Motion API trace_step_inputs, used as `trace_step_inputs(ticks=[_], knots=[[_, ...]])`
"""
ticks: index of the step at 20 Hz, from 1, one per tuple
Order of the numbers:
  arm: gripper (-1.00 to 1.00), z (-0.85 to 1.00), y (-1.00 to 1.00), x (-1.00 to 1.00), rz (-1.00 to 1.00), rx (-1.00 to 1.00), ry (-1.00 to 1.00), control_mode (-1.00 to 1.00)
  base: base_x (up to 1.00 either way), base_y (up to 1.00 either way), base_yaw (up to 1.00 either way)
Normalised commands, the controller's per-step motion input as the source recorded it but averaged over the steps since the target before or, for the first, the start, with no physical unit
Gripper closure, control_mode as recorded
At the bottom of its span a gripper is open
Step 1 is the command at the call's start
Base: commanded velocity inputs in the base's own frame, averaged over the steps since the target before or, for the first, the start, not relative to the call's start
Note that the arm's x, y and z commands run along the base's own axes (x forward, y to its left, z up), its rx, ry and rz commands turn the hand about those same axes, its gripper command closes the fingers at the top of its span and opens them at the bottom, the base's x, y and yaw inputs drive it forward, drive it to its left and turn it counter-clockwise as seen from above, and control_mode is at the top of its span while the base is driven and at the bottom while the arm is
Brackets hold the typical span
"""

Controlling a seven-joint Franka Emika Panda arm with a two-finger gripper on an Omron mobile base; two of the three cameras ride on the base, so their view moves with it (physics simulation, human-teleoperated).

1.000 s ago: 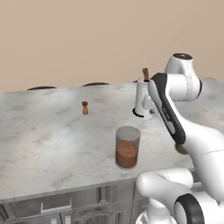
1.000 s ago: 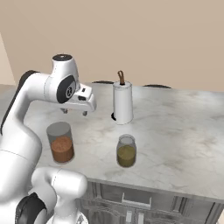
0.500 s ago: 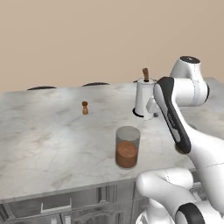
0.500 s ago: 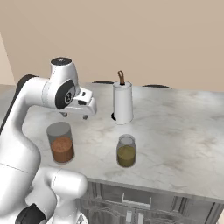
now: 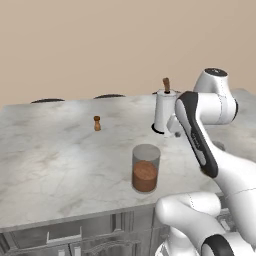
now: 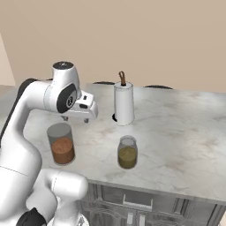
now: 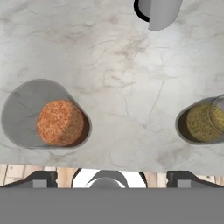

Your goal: Pick the jar and jar from the dining table and place them in the open cabinet. Close the cabinet after placing the objects.

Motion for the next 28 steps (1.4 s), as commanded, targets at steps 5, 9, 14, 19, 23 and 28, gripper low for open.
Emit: trace_step_inputs(ticks=[5, 9, 14, 19, 23, 28], knots=[[-1.00, -0.01, -0.22, 0.00, 0.00, 0.00, 0.00, -1.00, 0.00, 0.00, 0.00], [-1.00, 0.00, -0.38, 0.00, 0.00, 0.00, 0.00, -1.00, 0.00, 0.00, 0.00], [-1.00, 0.00, -0.42, 0.00, 0.00, 0.00, 0.00, -1.00, 0.00, 0.00, 0.00], [-1.00, 0.00, -0.34, 0.05, 0.00, 0.00, 0.00, -1.00, 0.00, 0.00, 0.00], [-1.00, -0.01, -0.38, 0.09, 0.00, 0.00, 0.00, -1.00, 0.00, 0.00, 0.00], [-1.00, -0.14, -0.40, 0.00, 0.00, 0.00, 0.03, -1.00, 0.00, 0.00, 0.00]])
